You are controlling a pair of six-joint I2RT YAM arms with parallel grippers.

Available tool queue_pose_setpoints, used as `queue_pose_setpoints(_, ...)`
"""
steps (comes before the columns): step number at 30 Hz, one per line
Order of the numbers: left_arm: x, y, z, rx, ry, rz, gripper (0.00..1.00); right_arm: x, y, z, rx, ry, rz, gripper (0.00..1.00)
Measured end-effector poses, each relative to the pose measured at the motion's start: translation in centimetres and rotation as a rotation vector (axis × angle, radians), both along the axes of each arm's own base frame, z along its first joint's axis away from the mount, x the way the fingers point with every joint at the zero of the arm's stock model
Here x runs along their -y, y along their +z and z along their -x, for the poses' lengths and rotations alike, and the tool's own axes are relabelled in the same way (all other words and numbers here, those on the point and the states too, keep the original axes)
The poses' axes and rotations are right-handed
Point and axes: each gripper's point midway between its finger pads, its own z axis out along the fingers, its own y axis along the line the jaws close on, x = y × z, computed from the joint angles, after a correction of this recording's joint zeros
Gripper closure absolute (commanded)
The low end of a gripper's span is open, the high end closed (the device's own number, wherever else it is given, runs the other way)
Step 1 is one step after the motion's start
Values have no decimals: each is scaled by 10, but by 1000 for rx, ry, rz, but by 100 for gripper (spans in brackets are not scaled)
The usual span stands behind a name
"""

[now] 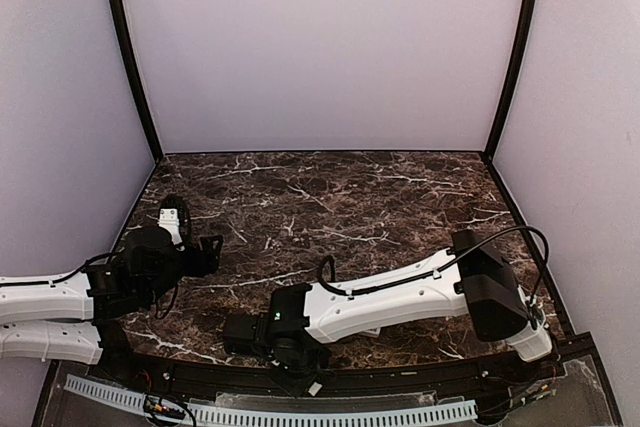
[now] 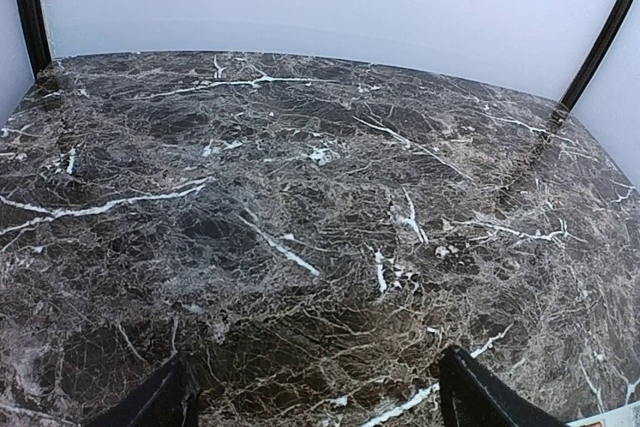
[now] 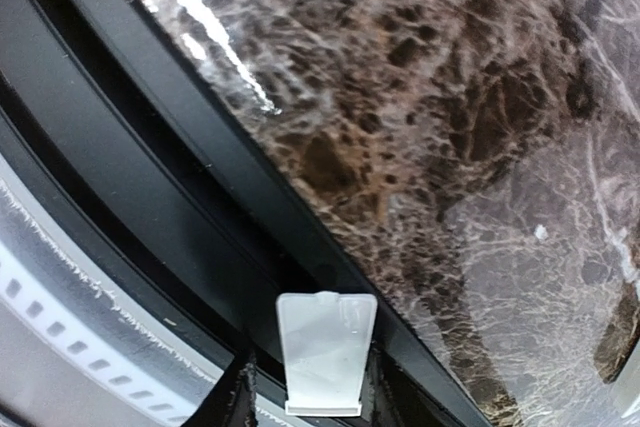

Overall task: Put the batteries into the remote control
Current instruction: Pick up the battery cover from the corner of the board.

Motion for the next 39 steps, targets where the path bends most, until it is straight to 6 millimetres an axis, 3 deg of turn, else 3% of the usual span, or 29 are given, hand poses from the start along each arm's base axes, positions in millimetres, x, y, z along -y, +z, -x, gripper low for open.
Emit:
queue_pose_setpoints(18,-1,-2,1,0,-3,-11,18,-1,-1,-5,40,23,-26,89)
queue_pose_setpoints(39,13,5,2,25,-80,13,19,1,3,-6,-37,59,-199,89)
